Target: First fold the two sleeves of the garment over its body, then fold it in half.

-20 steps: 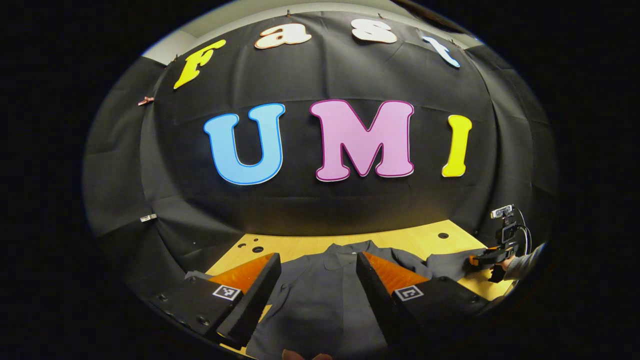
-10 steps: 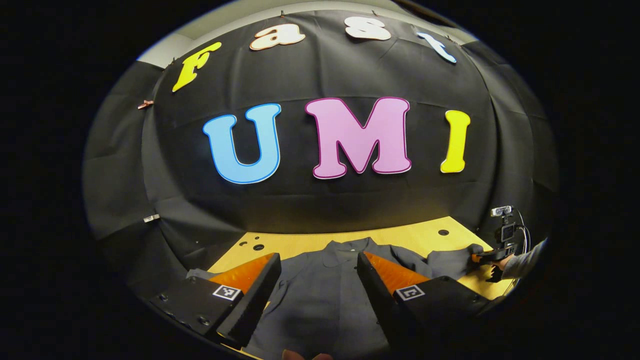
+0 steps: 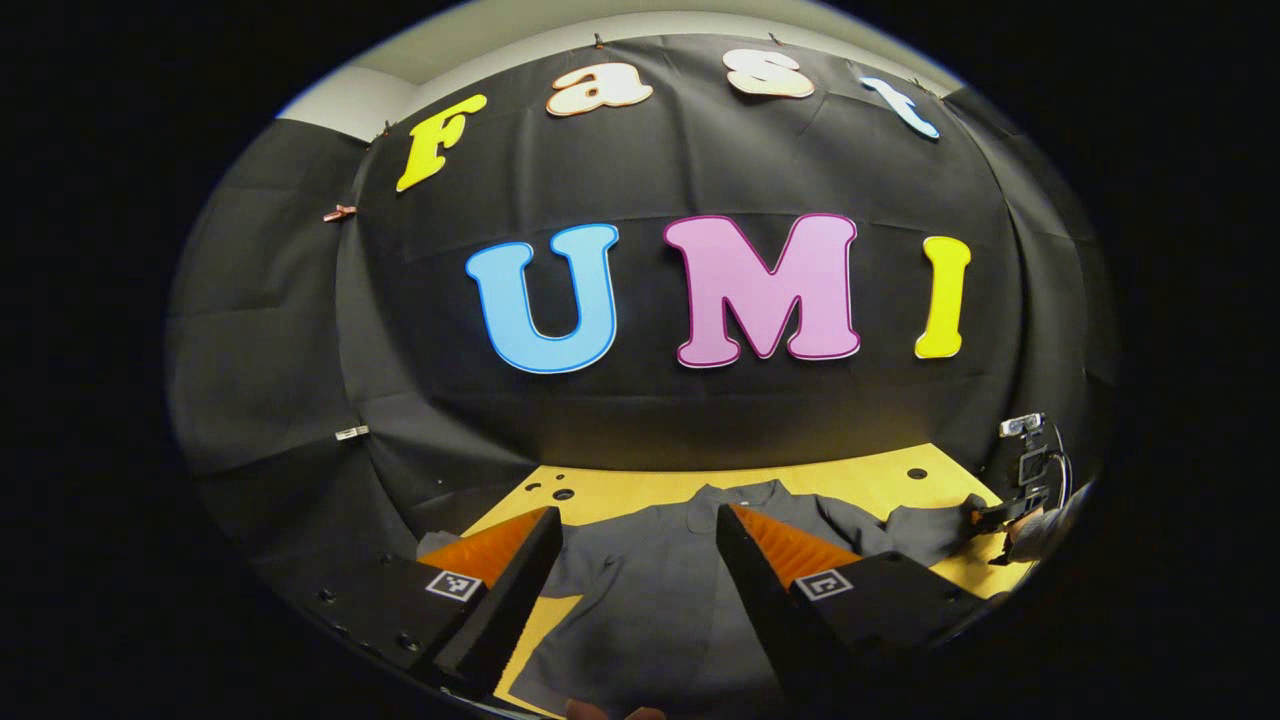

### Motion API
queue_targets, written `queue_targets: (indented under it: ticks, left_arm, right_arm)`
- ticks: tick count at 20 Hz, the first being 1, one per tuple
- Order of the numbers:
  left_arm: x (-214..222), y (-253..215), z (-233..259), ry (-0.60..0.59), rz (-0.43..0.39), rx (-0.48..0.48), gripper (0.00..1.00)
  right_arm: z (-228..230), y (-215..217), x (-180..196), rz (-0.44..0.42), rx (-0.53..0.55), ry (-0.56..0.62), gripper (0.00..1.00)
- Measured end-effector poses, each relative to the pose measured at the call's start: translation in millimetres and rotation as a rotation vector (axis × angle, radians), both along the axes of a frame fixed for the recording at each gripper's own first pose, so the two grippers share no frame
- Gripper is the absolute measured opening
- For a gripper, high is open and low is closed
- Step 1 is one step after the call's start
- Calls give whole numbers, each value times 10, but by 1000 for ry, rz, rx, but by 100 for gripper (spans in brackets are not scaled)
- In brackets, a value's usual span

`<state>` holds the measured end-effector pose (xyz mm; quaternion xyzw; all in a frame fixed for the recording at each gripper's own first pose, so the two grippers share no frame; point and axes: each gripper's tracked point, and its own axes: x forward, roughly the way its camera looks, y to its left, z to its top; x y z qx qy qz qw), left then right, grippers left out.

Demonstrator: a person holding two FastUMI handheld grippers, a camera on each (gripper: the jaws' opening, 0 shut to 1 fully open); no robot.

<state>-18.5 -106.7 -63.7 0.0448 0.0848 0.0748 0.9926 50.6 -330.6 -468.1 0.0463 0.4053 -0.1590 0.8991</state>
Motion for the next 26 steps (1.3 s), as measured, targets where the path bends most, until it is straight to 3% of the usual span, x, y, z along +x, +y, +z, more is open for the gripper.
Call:
queue_targets:
  ticks: [3, 15, 26]
  left_arm:
    - [78, 165, 10, -14, -24, -28, 98]
    - [553, 632, -150, -10, -208, -80, 98]
    - [652, 1222, -300, -19, -254, -128, 98]
  right_arm:
    - [308, 89, -77, 23, -35, -29, 5]
    - [1708, 828, -180, -23, -43, -261, 5]
    - [2625, 2000, 18, 60, -44, -421, 5]
